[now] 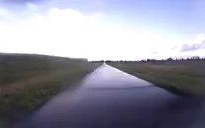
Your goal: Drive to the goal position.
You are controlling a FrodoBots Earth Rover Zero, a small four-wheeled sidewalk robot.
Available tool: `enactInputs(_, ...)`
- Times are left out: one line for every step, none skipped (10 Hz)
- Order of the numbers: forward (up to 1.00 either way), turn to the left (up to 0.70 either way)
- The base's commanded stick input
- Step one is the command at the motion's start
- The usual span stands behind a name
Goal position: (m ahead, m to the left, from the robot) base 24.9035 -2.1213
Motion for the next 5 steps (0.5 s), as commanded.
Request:
enactInputs(0.45,0.0)
enactInputs(0.45,0.0)
enactInputs(0.45,0.0)
enactInputs(0.45,0.0)
enactInputs(0.45,0.0)
